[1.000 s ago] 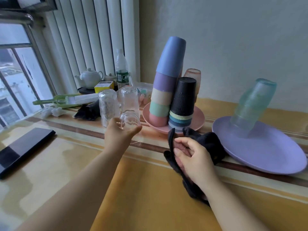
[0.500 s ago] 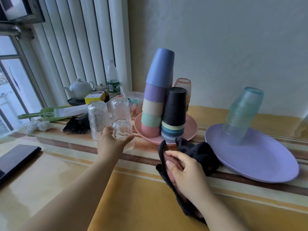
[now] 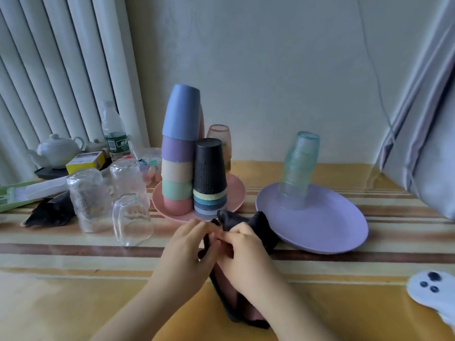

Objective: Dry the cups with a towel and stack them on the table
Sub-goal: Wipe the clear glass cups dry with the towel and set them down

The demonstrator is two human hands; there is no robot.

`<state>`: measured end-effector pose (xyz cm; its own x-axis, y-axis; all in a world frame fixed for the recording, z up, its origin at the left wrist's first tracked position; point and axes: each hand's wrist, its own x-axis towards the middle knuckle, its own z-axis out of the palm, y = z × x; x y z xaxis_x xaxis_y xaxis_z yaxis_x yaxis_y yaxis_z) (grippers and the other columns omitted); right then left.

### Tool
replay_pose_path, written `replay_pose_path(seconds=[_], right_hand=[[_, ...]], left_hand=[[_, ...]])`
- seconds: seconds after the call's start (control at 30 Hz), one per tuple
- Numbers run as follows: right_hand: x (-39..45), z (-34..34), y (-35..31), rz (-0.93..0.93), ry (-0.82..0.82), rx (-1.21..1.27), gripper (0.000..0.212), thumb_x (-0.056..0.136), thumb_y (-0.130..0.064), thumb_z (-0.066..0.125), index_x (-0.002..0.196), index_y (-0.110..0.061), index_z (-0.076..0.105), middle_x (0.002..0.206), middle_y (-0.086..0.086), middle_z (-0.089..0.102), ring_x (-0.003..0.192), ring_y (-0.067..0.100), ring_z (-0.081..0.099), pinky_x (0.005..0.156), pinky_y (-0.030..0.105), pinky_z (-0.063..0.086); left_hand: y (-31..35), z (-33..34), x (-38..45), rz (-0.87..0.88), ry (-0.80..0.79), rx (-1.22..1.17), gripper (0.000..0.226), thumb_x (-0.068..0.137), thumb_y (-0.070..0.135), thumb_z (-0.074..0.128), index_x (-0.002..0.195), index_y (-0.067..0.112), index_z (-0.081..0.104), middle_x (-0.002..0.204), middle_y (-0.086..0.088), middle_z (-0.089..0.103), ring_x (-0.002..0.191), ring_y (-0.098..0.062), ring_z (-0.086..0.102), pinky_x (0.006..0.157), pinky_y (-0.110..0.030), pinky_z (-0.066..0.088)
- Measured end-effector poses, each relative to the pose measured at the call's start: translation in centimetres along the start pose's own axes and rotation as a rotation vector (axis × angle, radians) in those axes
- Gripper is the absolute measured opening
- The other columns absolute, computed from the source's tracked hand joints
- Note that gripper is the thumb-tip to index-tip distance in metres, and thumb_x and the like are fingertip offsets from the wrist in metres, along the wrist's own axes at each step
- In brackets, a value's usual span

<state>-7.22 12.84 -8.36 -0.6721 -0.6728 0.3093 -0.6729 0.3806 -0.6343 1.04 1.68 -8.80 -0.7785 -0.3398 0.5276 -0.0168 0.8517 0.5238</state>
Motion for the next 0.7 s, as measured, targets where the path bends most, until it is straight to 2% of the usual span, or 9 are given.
replay_pose_path(seconds=[0.03,0.07,0.13,0.27,0.37,0.47,0.53,0.63,0.7], right_hand=[[0.0,-0.3,0.1,0.004,-0.024,-0.025,0.022,0.091,-0.022,0.053,0.107,-0.019,0.068,0.101,-0.002,0.044,0.087,0.014,0.055,0.084,0.020,0.045],[0.0,-0.7,0.3,0.009,-0.047,-0.044,0.022,0.091,-0.022,0.051,0.104,-0.016,0.068,0.099,-0.003,0.042,0.084,0.013,0.053,0.081,0.020,0.044],[0.2,-1.4,0.8,0.010,-0.074,-0.048,0.023,0.092,-0.023,0.050,0.105,-0.017,0.068,0.100,-0.005,0.044,0.080,0.008,0.049,0.076,0.013,0.037],[0.7,-2.8,1.0,0.046,-0.041,0.007,0.022,0.089,-0.026,0.055,0.106,-0.024,0.070,0.097,-0.013,0.060,0.073,0.002,0.057,0.067,0.002,0.037],[0.4,-2.8,0.5,0.091,-0.056,0.013,0.022,0.085,-0.037,0.061,0.104,-0.027,0.069,0.089,-0.014,0.067,0.071,0.002,0.061,0.066,0.009,0.046],[0.0,-2.4,-0.5,0.097,-0.097,-0.036,0.025,0.080,-0.044,0.065,0.097,-0.027,0.069,0.083,-0.011,0.068,0.069,0.003,0.060,0.070,0.020,0.051],[0.5,-3.0,-0.6,0.135,-0.006,-0.022,0.020,0.079,-0.040,0.067,0.094,-0.027,0.069,0.076,-0.011,0.067,0.065,0.002,0.058,0.069,0.017,0.049],[2.2,-5.6,0.0,0.258,0.268,0.009,0.009,0.082,-0.029,0.068,0.087,-0.023,0.066,0.066,-0.006,0.060,0.064,0.008,0.056,0.059,0.013,0.042],[3.7,-7.5,1.0,0.259,0.472,-0.067,0.017,0.081,-0.026,0.070,0.089,-0.015,0.059,0.070,-0.005,0.051,0.066,0.014,0.050,0.056,0.017,0.033]], left_hand=[[0.4,0.7,0.2,-0.025,-0.032,-0.040,0.012,0.089,0.021,0.063,0.092,0.032,0.062,0.091,0.025,0.057,0.092,0.003,0.052,0.076,-0.007,0.040],[0.5,1.3,0.4,-0.061,-0.036,-0.101,0.020,0.088,0.015,0.064,0.089,0.035,0.064,0.089,0.025,0.060,0.091,0.004,0.054,0.075,-0.005,0.040],[0.2,2.3,0.4,-0.122,-0.004,-0.211,0.032,0.085,0.013,0.064,0.080,0.045,0.064,0.087,0.025,0.066,0.085,0.008,0.059,0.069,-0.003,0.042],[-0.3,2.5,0.0,-0.111,-0.016,-0.258,0.024,0.076,0.025,0.057,0.084,0.047,0.063,0.093,0.032,0.065,0.077,0.009,0.063,0.063,-0.006,0.044],[-0.9,2.2,0.1,-0.114,0.011,-0.298,0.021,0.077,0.025,0.056,0.087,0.043,0.060,0.096,0.027,0.064,0.083,0.006,0.063,0.068,-0.008,0.046],[-1.9,2.3,0.3,-0.136,0.034,-0.310,0.026,0.081,0.016,0.068,0.080,0.040,0.058,0.083,0.012,0.063,0.083,0.000,0.061,0.066,-0.008,0.045],[-2.3,2.5,0.2,-0.137,0.022,-0.294,0.030,0.082,0.014,0.069,0.078,0.040,0.057,0.085,0.016,0.061,0.083,-0.001,0.060,0.066,-0.006,0.043],[-2.3,2.6,0.0,-0.119,0.048,-0.290,0.028,0.083,0.013,0.068,0.077,0.039,0.058,0.087,0.018,0.059,0.083,0.004,0.057,0.068,-0.006,0.042],[-1.9,2.6,0.0,-0.131,0.085,-0.280,0.023,0.084,0.011,0.069,0.080,0.032,0.062,0.087,0.016,0.056,0.084,0.004,0.055,0.070,-0.012,0.043]])
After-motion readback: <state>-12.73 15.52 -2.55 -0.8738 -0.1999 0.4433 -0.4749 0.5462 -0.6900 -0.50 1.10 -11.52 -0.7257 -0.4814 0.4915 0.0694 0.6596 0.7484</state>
